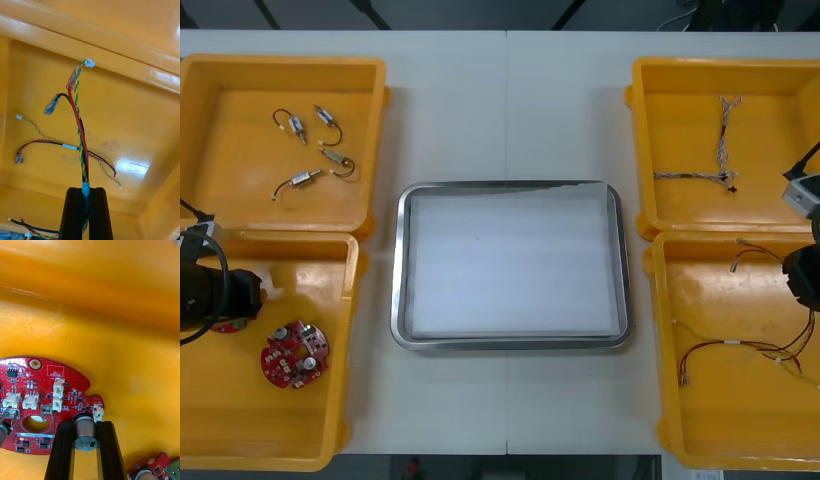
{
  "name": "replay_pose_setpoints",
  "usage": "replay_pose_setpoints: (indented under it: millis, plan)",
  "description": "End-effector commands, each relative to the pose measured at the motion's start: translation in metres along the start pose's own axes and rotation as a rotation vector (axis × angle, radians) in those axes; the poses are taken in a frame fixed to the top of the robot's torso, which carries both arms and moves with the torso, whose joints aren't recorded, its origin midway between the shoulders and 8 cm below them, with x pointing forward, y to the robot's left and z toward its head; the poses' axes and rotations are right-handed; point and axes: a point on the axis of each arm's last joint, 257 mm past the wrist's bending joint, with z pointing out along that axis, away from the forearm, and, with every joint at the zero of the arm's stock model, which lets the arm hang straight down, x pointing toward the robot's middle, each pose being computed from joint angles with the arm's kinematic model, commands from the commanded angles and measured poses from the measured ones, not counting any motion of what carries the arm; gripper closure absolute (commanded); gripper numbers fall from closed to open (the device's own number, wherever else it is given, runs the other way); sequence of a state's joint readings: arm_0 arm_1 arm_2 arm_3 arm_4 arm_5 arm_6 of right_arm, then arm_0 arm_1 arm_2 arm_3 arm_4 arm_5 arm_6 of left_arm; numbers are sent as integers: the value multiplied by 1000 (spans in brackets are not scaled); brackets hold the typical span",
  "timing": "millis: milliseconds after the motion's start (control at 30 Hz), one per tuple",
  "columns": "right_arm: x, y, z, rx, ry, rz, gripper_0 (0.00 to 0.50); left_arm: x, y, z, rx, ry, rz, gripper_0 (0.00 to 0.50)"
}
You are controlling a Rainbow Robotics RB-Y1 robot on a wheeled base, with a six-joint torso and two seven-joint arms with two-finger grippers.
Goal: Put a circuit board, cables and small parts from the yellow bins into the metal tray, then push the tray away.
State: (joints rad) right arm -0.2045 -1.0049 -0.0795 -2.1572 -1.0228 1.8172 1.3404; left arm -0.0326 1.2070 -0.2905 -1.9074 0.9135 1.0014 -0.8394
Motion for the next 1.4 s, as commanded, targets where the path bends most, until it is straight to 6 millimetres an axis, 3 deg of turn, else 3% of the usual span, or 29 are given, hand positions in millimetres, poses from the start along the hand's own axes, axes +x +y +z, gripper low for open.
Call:
replay_pose_setpoints:
  millis: [33, 433, 633, 800, 1133, 1400]
  plan:
    - [-28, 10, -32, -9, -66, -109, 500, 4, -1, -5, -4, 1, -29, 500]
    - [-41, 37, -62, -88, -78, -199, 500, -2, 4, -51, -30, 40, 81, 500]
    - [-49, 45, -71, -104, -101, -231, 500, -17, 8, -101, -131, 69, 145, 500]
    - [-53, 48, -76, -110, -112, -250, 500, -17, -8, -138, -102, 114, 99, 500]
    - [-55, 46, -75, -96, -117, -249, 500, -30, -45, -165, -41, 115, 85, 500]
    - [-55, 44, -76, -93, -119, -246, 500, -33, -90, -154, 8, 115, -32, 500]
